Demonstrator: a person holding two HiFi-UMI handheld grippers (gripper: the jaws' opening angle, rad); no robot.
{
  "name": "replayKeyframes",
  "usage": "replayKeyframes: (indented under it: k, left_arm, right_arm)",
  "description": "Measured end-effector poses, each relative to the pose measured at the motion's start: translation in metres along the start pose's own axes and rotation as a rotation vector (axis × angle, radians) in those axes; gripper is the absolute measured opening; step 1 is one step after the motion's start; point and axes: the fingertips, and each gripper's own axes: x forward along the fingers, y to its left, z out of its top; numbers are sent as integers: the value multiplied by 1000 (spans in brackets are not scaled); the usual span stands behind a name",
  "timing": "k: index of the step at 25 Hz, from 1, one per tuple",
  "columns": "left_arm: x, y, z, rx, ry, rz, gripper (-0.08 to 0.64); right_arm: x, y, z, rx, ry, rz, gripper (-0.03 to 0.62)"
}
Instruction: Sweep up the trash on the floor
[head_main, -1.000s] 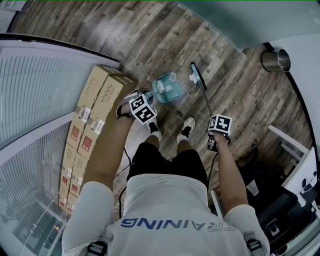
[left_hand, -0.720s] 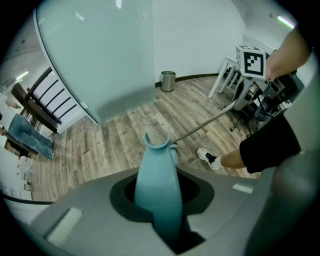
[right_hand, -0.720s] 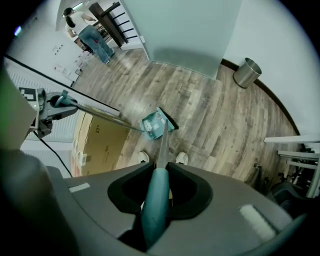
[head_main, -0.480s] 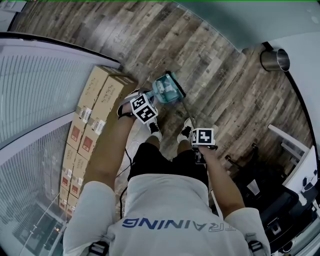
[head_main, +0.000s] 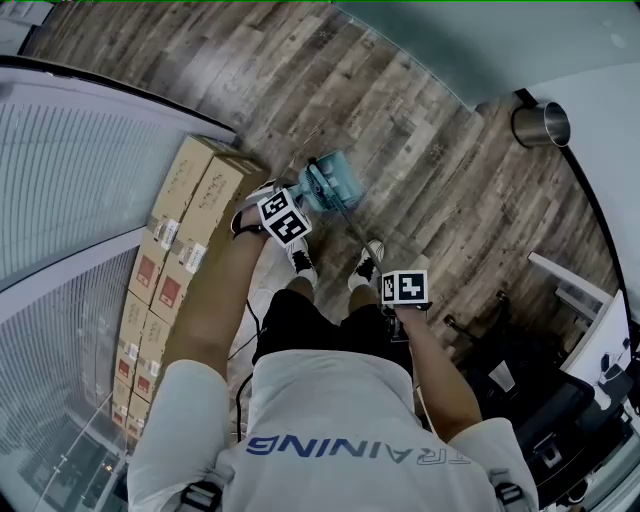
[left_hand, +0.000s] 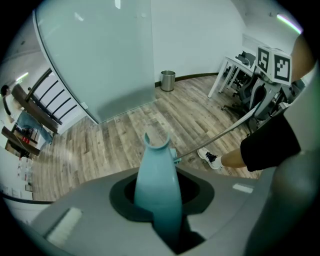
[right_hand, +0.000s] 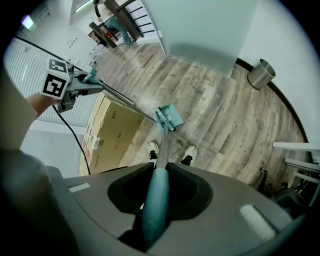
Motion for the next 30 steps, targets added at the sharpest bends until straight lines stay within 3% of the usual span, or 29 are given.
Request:
replayKeyframes:
  k: [3, 5, 6, 10, 14, 16, 18, 25, 30]
  left_arm:
    - [-3, 4, -2, -28, -19, -15, 121]
    - [-8, 5, 4, -107, -63, -43, 296]
    - [-12, 7, 8, -143, -87, -48, 333]
    - [-35, 13, 22, -220, -176, -8, 382]
    - [-75, 26, 35, -435, -334, 49, 382]
    - [-95, 27, 43, -544, -424, 45, 361]
    - [-118, 22, 51, -600, -499, 58, 324]
    - [-234, 25, 76, -672, -849, 258, 117]
    - [-304, 28, 80, -723, -1004, 370, -2]
  right_arm:
    - [-11, -5, 1, 11, -33, -7, 104]
    - [-17, -10, 2, 22, -49, -11, 104]
    - [-21, -13, 3, 30, -58, -9, 104]
    - [-34, -19, 6, 67, -99, 8, 104]
    - [-48, -23, 14, 136, -153, 52, 104]
    - [-56, -25, 23, 177, -186, 76, 104]
    - [-64, -26, 31, 214, -218, 95, 104]
    - [-101, -15, 67, 249, -345, 137, 104]
    - [-125, -1, 91, 225, -412, 154, 104]
